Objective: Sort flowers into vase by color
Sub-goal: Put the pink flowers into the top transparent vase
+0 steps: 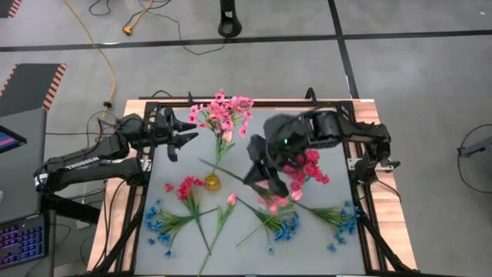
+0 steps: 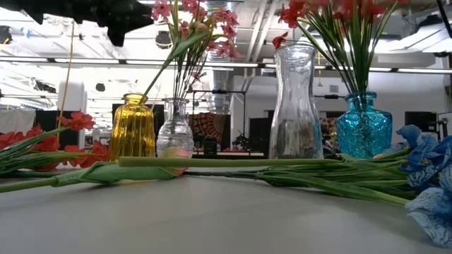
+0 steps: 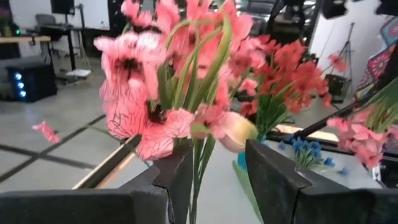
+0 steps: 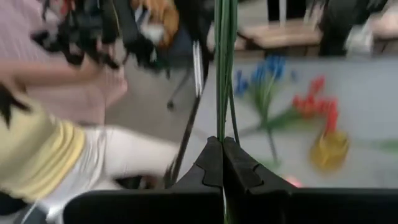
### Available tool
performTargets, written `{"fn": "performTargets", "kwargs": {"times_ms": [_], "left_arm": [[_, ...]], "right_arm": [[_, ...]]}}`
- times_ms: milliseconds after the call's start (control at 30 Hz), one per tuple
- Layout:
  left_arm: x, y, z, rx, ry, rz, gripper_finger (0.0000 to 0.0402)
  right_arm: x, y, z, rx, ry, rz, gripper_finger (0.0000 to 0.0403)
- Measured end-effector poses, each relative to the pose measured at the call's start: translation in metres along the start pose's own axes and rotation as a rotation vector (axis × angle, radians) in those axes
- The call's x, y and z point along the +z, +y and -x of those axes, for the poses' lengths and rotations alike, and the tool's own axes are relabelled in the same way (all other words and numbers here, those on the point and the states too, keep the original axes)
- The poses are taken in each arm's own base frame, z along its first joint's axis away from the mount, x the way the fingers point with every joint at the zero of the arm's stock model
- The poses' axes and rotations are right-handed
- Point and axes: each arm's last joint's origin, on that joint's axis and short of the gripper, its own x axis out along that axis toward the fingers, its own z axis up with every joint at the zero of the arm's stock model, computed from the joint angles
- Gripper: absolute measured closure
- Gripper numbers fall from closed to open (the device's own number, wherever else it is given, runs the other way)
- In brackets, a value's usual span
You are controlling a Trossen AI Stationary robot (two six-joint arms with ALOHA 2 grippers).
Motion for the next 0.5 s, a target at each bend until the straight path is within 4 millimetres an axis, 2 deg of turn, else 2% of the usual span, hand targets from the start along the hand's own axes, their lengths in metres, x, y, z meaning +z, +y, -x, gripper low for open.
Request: {"fn": "performTargets", "kwargs": {"times_ms": [300,500], "left_arm": [[0.005,-0.002,0.004,-0.033,-0.039,-0.019,0.0267],[0.017,-0.005,0.007,-0.073,-0.167,0.026,0.0267]], "right_arm": [[0.030,-0.029,0.015,-0.060,-0.268,0.214,0.0381],[0.041,-0.040,0.024,-0.131,-0.360,0.471,0.0381]]}}
